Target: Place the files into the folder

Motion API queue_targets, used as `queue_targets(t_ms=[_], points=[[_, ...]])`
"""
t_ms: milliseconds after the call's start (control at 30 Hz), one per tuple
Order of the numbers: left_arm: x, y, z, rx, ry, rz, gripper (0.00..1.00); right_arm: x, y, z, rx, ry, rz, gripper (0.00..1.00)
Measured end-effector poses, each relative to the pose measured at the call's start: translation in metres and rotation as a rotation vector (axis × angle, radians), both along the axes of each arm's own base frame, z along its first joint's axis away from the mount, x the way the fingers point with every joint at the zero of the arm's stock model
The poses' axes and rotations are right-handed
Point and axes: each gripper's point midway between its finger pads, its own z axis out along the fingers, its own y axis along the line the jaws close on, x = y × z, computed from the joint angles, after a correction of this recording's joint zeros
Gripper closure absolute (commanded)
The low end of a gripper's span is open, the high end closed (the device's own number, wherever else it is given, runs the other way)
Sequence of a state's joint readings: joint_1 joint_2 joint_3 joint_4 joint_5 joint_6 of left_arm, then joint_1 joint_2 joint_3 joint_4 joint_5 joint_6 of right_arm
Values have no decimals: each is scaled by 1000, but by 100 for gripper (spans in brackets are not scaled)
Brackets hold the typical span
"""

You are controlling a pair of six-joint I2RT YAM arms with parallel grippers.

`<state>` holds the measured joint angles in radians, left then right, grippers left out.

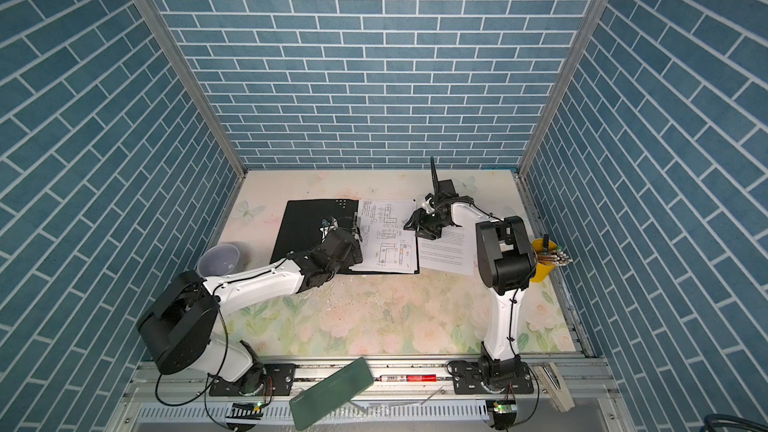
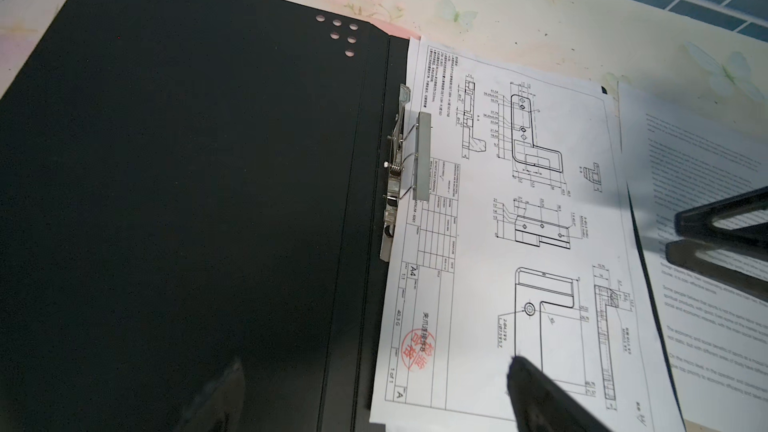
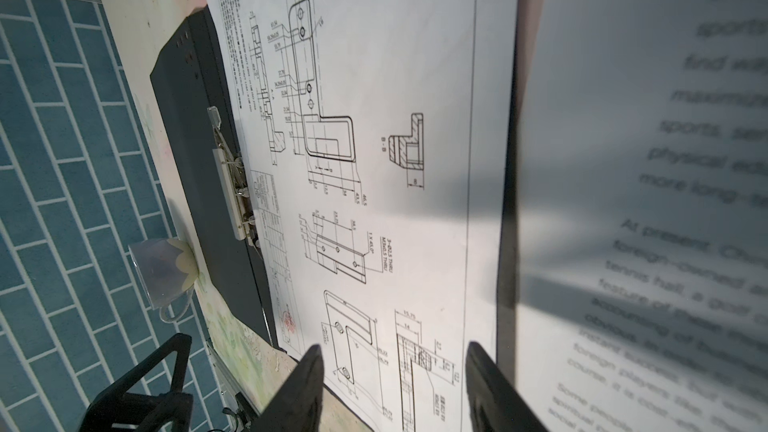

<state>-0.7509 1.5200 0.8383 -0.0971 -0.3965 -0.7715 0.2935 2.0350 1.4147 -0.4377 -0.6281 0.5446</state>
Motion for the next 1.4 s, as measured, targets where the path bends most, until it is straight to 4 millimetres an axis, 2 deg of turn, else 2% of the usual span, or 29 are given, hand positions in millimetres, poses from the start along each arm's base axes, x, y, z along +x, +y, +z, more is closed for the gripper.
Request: queue_targets(t_ms=[200,433,600,767,1100,1400], points=[[-4,-7,-7,-51,23,-13,1,4,-3,-5,-26,6,-10,44],[-9,-19,-33,-82,104,-43,1,29,-4,-2,-60,-35,-33,43],[-10,-21,-34,-98,111,-42,0,42,-6,-9,-95,-42,-50,43],[-11,-24,-40,-100,128,-47,0,47,-11,-23,-135,-27,-63,43],[-14,-27,-59,-88,173,-60,1,66,-7,-22,-136,-57,-70,42],[-10,-39,-56,-127,177,-88,4,77,0,-21,-110,-81,-65,42]])
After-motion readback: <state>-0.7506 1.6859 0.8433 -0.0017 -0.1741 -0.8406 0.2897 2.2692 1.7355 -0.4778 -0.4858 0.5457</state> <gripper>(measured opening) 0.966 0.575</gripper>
